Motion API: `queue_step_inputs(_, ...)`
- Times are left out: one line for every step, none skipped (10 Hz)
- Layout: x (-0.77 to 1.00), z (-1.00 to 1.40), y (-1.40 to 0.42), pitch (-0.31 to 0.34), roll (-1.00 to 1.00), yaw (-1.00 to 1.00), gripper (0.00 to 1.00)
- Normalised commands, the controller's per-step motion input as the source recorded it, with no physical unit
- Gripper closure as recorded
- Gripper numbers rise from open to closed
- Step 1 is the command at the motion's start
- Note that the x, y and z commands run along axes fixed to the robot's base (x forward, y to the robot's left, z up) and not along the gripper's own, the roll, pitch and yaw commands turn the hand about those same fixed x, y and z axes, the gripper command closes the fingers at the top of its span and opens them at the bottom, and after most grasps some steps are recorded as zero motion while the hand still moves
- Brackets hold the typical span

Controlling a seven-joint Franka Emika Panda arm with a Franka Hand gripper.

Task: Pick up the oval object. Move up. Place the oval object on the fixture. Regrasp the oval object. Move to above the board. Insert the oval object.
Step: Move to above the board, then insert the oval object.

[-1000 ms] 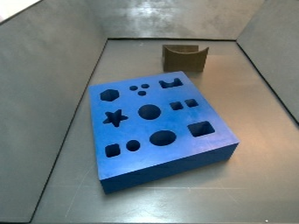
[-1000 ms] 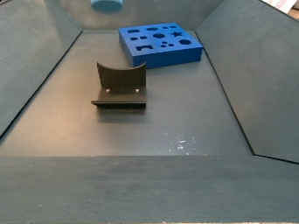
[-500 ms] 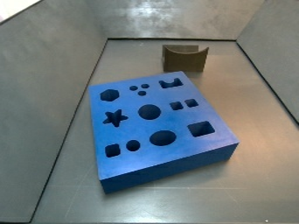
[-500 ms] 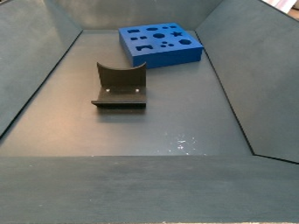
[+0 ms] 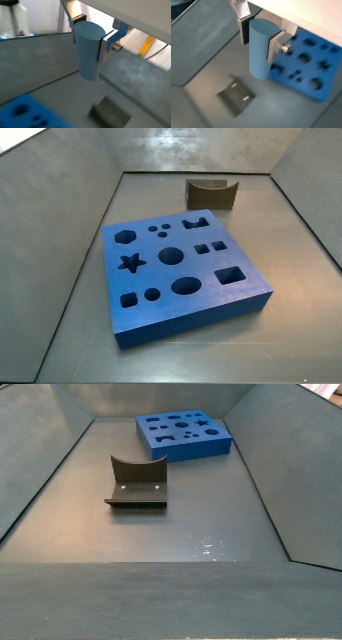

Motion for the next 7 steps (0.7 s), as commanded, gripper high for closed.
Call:
queue_step_inputs(-0.55, 0.15, -1.00, -0.065, -1.00, -0.12, 1.00)
queue_step_inputs(-0.61, 0.16, -0.97, -0.093, -1.00, -0.11, 1.00)
queue_step_inputs(-0.52, 0.13, -0.78, -0.099, -0.90, -0.10, 1.00)
queue_step_inputs(-0.36, 0.08, -0.47, -0.107, -0.66, -0.06, 1.00)
queue_step_inputs(-0.20, 0.03, -0.19, -0.079, -0.42, -0.03, 1.00)
queue_step_inputs(-0.12, 0.02, -0.08, -0.057, -0.28, -0.02, 1.00)
queue_step_inputs(0.00, -0.02, 0.00, 0.000, -0.01, 0.00, 1.00)
